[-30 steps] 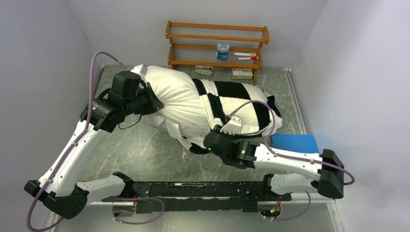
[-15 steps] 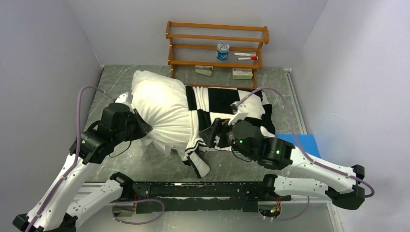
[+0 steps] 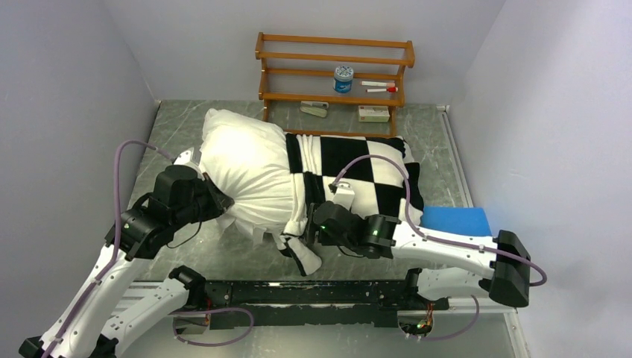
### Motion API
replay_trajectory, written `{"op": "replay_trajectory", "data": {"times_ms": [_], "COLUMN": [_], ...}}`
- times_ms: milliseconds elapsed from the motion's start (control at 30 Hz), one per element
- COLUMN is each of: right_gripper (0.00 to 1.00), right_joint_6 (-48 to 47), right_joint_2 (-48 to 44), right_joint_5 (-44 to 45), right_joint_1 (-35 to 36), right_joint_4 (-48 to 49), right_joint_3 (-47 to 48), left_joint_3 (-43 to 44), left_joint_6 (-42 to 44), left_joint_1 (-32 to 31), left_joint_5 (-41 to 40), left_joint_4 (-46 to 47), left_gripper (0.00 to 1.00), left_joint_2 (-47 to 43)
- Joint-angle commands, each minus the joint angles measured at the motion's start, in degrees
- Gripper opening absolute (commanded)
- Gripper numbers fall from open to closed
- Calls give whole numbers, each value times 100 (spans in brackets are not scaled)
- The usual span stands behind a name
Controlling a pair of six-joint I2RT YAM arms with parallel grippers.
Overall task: Remove the pillowcase from the pillow
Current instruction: Remove the pillow from the pillowcase.
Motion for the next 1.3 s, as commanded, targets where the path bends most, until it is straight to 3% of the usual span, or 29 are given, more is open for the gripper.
{"op": "replay_trajectory", "data": {"times_ms": [0, 100, 233, 333, 367, 600, 733, 833, 900, 933, 1000, 1067, 1167, 1267], "right_gripper": [59, 43, 1, 0, 3, 62, 74, 75, 65, 53, 19, 1, 0, 0], "right_joint_6": [298, 201, 278, 481, 373, -648, -894, -755, -861, -817, -631, -449, 393, 941], "right_joint_2": [215, -148, -1033, -1710, -1817, -2183, -1392, -466, 87, 292, 515, 434, -115, -1179], "right_joint_5": [1482, 1833, 1940, 1938, 1805, -283, -895, -637, -276, -21, 616, 1131, 1962, 2237], "right_joint_1": [-92, -241, -494, -602, -600, -600, -601, -603, -601, -602, -607, -600, -652, -917], "right_joint_4": [-900, -1159, -1358, -1684, -1683, 139, 633, 221, -173, -482, -1032, -1513, -2490, -3049], "right_joint_3": [409, 227, -217, -364, -350, -526, -219, 286, 603, 740, 906, 890, 627, 289], "left_joint_3": [32, 32, -65, -162, -186, -264, -209, -238, -249, -257, -271, -252, -196, -137], "left_joint_6": [86, 101, 19, -45, -58, -42, -57, -96, -138, -151, -161, -165, -258, -377], "left_joint_1": [87, 85, 86, 87, 89, 86, 82, 87, 85, 84, 87, 82, 87, 87], "left_joint_5": [-331, -444, -621, -699, -700, -479, -500, -506, -507, -511, -554, -648, -1001, -1360], "left_joint_4": [140, 22, -36, -28, -20, 192, 132, 111, 65, 44, -15, -115, -424, -717], "left_gripper": [5, 5, 5, 5, 5, 5, 5, 5, 5, 5, 5, 5, 5, 5], "left_joint_2": [-172, -208, -362, -436, -435, -313, -329, -407, -450, -477, -520, -550, -565, -638]}}
